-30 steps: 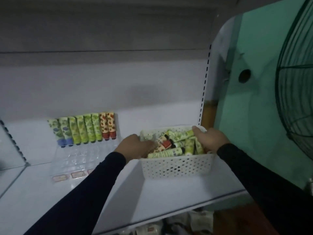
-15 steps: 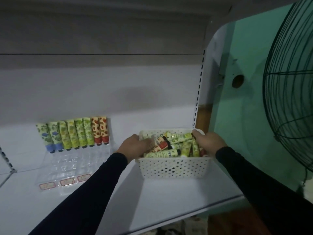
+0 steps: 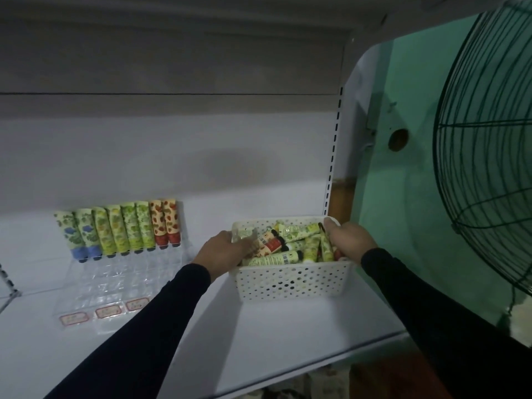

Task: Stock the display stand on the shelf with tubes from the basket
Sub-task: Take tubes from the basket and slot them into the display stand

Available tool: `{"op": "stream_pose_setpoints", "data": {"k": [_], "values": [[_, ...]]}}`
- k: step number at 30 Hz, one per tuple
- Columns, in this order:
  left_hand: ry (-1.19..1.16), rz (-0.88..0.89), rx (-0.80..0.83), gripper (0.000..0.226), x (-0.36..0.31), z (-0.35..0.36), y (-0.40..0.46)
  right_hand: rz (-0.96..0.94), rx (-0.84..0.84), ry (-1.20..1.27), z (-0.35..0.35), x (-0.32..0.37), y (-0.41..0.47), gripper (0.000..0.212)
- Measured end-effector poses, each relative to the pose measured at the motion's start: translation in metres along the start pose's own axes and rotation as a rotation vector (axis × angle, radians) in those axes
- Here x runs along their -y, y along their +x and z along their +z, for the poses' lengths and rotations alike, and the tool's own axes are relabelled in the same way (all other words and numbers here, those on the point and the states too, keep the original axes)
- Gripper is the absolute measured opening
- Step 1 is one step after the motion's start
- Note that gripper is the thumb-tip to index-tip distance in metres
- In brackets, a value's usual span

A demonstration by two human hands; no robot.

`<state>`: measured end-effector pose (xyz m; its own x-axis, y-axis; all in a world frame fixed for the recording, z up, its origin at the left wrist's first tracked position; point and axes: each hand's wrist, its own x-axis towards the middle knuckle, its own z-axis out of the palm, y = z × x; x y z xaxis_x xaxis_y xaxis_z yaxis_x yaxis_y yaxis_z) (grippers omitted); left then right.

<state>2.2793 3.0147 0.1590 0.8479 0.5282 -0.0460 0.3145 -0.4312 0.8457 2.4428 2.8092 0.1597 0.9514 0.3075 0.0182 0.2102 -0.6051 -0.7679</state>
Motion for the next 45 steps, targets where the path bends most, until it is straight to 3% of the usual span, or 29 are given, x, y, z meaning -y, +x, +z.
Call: {"op": "stream_pose_setpoints", "data": {"k": [2,4,7,9,14,19,26,31,39,42,45], "values": [[0.108,0.006,0.001,0.034,0.001,-0.003,0.000,-0.013,0.048,-0.015,-0.001,-0.005,0.004,0.053],[0.376,0.057,-0.076,0.036,0.000,-0.008,-0.001,-0.036,0.092,-0.090,-0.007,-0.007,0.004,0.051],[0.551,0.194,-0.210,0.041,-0.013,-0.014,-0.005,-0.192,-0.035,-0.271,-0.019,-0.002,0.002,0.048],[0.550,0.254,-0.121,0.045,-0.028,-0.013,-0.007,-0.296,-0.108,-0.238,-0.024,0.010,-0.002,0.048],[0.712,0.188,0.167,0.040,-0.046,0.007,0.006,-0.233,0.094,-0.428,-0.012,0.035,-0.008,0.055],[0.699,0.173,0.218,0.035,-0.049,0.018,0.026,-0.224,0.142,-0.573,0.003,0.044,0.005,0.034],[0.617,0.175,0.216,0.048,-0.040,0.016,0.036,-0.331,0.288,-0.589,0.009,0.038,0.022,0.052],[0.564,0.192,0.193,0.043,-0.040,0.019,0.042,-0.568,0.223,-0.800,0.011,0.047,0.021,0.043],[0.567,0.274,0.106,0.032,-0.037,0.022,0.044,-0.717,0.115,-0.924,0.002,0.050,0.021,0.037],[0.394,0.308,0.012,0.031,-0.036,0.020,0.045,-0.704,0.043,-0.840,-0.003,0.048,0.023,0.032],[0.227,0.336,-0.054,0.028,-0.037,0.017,0.045,-0.633,-0.004,-0.578,-0.002,0.047,0.017,0.027]]}}
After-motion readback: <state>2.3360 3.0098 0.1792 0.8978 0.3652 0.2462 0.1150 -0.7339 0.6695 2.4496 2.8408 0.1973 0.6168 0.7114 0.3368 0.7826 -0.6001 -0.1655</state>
